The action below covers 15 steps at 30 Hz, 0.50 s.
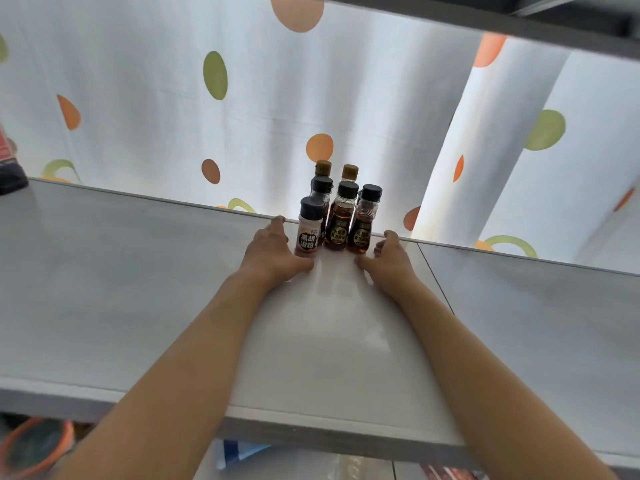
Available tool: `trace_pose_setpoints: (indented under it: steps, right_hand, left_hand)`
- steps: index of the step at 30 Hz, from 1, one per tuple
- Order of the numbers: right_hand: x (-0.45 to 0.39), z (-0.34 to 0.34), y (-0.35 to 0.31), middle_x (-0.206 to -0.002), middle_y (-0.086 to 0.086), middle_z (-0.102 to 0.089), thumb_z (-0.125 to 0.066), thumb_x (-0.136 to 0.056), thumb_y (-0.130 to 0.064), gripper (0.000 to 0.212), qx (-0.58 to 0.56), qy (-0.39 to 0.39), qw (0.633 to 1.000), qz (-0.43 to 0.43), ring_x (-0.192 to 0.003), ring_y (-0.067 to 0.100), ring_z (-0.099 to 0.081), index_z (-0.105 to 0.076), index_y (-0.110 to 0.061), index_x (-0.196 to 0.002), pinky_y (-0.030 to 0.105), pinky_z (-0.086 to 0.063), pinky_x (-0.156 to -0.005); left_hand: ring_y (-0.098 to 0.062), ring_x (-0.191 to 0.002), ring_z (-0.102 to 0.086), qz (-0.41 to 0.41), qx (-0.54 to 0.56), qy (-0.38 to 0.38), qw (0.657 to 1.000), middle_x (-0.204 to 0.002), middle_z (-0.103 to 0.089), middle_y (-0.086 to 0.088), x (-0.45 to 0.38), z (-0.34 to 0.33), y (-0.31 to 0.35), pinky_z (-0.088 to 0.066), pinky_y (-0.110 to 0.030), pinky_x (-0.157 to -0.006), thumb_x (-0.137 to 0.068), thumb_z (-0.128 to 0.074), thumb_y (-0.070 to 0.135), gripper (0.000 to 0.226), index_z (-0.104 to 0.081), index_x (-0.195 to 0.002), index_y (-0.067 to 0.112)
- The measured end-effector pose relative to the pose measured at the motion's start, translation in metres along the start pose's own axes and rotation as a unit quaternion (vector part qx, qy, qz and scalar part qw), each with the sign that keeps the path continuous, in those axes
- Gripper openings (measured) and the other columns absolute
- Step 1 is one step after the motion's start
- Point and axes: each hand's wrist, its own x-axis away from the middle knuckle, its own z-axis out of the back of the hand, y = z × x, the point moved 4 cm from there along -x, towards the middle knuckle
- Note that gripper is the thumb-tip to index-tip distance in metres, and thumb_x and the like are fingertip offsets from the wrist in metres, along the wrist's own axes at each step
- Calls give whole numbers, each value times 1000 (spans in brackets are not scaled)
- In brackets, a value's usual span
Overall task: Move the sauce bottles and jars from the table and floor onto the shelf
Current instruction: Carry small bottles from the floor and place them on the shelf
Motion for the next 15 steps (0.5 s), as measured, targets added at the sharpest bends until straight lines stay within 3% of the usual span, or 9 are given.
trace_pose_setpoints:
  steps: [2, 5, 7, 11, 15]
  right_hand:
    - [18, -1, -1, -142, 16, -48, -62, -93, -32, 70, 82, -18, 996, 19, -134, 31, -44, -29, -5, -149, 36, -37, -107]
    - [48, -3, 1, -151, 13, -40, -37, -101, -43, 56, 220, -84, 970, 55, -145, 32, -28, -38, -8, -144, 42, -26, -115]
    - [64, -1, 4, -164, 9, -21, -24, -102, -48, 63, 278, -113, 951, 70, -152, 28, -14, -26, -12, -154, 45, -13, -121]
    - [93, 7, 12, -167, 6, -1, -17, -103, -51, 67, 300, -145, 939, 86, -154, 22, 0, -6, -15, -159, 48, 0, -124]
    - [126, 18, 22, -167, 7, 0, -17, -103, -52, 69, 295, -167, 931, 135, -154, 21, 1, -6, -13, -159, 48, 1, -124]
  left_hand:
    - [-24, -123, -45, 17, -25, -1, 1000, -126, -54, -5, 12, 5, 0, -40, -37, -100, -61, -77, 51, 102, -31, -144, 14]
    - [-26, -131, -40, 25, -136, -27, 990, -141, -47, -8, 35, 10, 7, -32, -38, -107, -73, -65, 61, 96, -28, -146, 12]
    - [-26, -140, -31, 11, -221, -67, 973, -152, -36, -11, 57, 10, 15, -24, -38, -113, -86, -47, 64, 87, -22, -149, 10]
    - [-21, -150, -4, 16, -292, -134, 947, -163, -6, -7, 110, 5, 24, -3, -41, -122, -96, -23, 64, 82, -5, -155, 11]
    - [-18, -150, 2, 47, -328, -132, 934, -164, 2, -2, 166, 5, 37, -1, -41, -122, -96, -15, 65, 80, -2, -156, 14]
